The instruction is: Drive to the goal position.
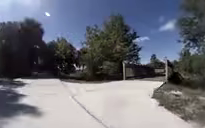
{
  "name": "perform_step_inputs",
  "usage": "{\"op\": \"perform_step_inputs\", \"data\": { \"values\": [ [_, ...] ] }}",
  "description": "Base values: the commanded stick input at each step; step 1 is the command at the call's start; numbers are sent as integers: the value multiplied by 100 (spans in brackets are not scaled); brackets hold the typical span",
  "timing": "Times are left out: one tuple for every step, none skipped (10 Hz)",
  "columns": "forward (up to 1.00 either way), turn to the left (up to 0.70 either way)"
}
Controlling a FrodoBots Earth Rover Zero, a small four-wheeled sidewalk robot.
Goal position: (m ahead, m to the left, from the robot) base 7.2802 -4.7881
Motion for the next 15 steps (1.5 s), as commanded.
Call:
{"op": "perform_step_inputs", "data": {
  "values": [
    [85,-9],
    [85,-34],
    [85,-34],
    [85,-34],
    [85,-34],
    [85,-34],
    [85,-34],
    [85,-34],
    [85,-34],
    [85,-34],
    [85,-34],
    [85,-34],
    [85,-34],
    [85,-23],
    [85,0]
  ]
}}
